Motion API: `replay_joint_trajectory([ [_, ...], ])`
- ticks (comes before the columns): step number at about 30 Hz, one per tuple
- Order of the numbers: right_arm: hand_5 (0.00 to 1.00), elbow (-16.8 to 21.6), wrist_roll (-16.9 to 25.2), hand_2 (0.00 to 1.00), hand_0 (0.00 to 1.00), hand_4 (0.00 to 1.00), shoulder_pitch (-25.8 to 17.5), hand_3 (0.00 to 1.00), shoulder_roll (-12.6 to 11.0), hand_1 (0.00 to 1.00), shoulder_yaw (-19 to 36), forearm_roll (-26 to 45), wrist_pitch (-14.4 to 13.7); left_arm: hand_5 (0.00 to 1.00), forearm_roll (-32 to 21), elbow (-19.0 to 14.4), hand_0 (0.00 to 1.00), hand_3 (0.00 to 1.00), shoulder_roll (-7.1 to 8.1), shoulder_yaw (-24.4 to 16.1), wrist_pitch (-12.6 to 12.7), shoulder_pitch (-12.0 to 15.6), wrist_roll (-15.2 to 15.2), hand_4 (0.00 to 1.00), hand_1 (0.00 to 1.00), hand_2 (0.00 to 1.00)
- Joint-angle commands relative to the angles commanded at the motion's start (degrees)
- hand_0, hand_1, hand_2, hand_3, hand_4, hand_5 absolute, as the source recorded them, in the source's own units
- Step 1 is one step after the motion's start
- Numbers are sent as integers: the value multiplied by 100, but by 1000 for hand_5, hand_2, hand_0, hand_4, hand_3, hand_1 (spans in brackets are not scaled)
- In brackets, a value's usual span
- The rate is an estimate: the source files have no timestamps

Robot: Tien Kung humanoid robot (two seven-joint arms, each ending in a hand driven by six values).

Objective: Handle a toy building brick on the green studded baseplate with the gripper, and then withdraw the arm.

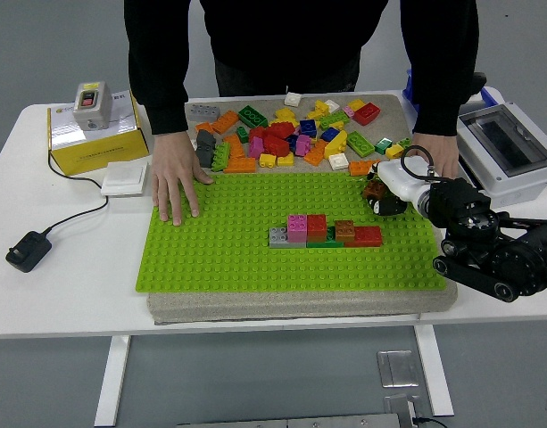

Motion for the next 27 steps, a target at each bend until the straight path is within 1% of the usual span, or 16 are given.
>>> replay_joint_trajectory([
  [27, 372, 7, 22, 578, 113, 541, -13, 734, 3, 175, -45, 48, -18, 694, -23, 0, 694, 668, -17, 33, 5, 0, -14, 209, 664, 625],
])
